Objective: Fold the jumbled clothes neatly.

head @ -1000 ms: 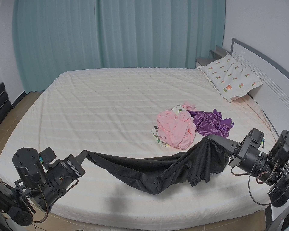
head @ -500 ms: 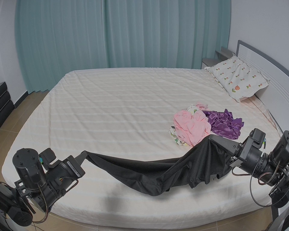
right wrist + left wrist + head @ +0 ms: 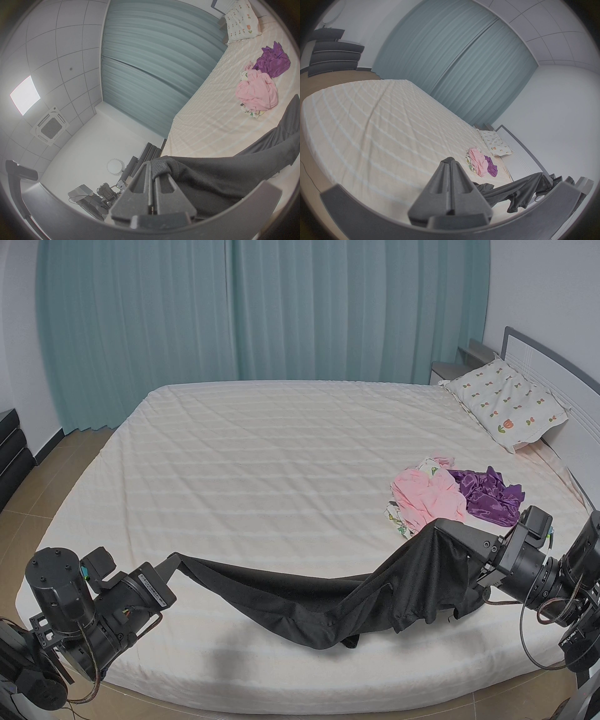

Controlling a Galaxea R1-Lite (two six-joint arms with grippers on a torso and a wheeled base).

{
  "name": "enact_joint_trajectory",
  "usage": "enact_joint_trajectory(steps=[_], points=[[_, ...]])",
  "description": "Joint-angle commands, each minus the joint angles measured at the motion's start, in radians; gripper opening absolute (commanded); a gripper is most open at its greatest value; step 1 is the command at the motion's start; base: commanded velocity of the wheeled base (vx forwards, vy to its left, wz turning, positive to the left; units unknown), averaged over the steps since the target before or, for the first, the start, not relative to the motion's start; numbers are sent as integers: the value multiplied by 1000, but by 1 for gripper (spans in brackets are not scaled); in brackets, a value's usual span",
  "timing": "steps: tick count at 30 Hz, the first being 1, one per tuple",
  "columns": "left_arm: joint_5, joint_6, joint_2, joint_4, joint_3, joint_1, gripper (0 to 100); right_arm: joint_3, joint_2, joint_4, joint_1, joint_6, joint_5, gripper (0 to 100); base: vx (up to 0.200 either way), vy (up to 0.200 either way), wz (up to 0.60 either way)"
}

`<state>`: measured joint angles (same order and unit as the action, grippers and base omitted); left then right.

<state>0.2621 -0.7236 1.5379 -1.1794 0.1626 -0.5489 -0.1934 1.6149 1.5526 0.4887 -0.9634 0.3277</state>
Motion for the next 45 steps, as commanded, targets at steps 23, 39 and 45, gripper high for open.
enact_joint_trajectory(steps=[23, 39, 45], points=[[5, -10, -1, -2, -51, -13, 0, 86, -43, 9, -24, 3, -6, 0, -17, 104, 0], [132, 30, -122, 0, -40, -171, 0, 37, -507, -427, -48, 5, -119, 0, -200, 0, 0], [143, 81, -188, 6, 31, -172, 0, -267, -695, -879, -47, 5, -174, 0, -200, 0, 0]])
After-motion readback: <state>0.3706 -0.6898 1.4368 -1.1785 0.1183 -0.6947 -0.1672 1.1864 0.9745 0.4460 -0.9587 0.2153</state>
